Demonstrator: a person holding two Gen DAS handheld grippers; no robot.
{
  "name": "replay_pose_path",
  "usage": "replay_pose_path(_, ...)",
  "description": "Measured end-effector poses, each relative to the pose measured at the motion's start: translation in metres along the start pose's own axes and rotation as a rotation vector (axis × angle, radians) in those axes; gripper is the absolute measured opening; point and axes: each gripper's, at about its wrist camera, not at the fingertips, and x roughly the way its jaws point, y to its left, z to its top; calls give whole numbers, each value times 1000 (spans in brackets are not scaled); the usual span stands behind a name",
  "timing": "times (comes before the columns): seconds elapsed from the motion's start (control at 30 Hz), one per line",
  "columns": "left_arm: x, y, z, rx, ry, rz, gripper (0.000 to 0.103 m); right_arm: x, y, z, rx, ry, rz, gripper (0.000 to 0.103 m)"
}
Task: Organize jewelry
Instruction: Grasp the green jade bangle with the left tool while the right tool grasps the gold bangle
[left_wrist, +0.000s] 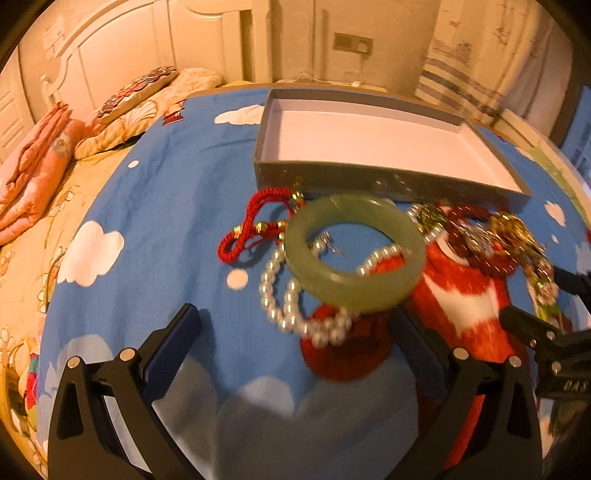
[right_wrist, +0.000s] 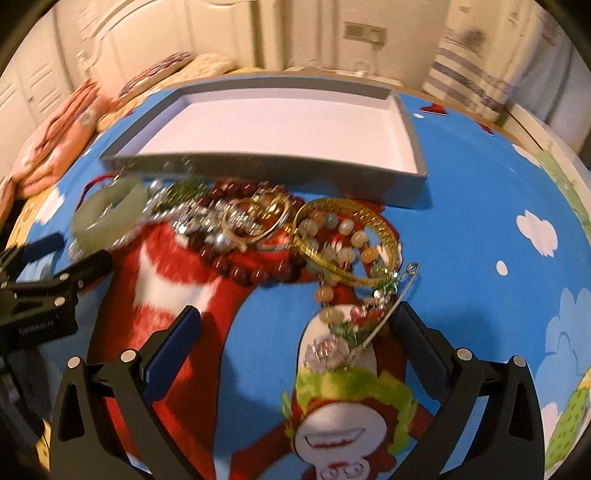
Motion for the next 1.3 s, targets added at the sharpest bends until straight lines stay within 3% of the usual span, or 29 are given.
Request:
replay_pose_path(0.17, -21, 28, -18, -85, -54, -164, 101, -9, -9, -6, 19, -22, 76, 99)
replay_pose_path(0.27, -30, 31, -18, -90, -99, -171, 100, -17, -17, -7, 61, -63, 138, 99)
replay_pose_path(0.43, -43, 7, 0, 52, -160, -190, 94, -29, -28, -7, 110, -133, 212, 98)
replay_pose_path(0.6, -19, -7, 22, 69, -118, -155, 94, -35, -36, -7, 141, -159, 240, 98)
replay_pose_path(0.9, 12, -11, 32, 82, -53, -139, 96, -32, -58, -2, 171, -166, 184, 98)
replay_pose_path(1.1, 24, -17, 38, 101, -20, -113, 96, -13, -68, 10, 146, -77, 89, 98)
replay_pose_path(1.23, 23, -23, 40, 121, -37, -100, 81, -4, -66, 19, 109, -61, 94, 97)
replay_pose_path(1.3, 21, -24, 38, 132, -49, -88, 78, 0, -63, 21, 90, -53, 103, 95)
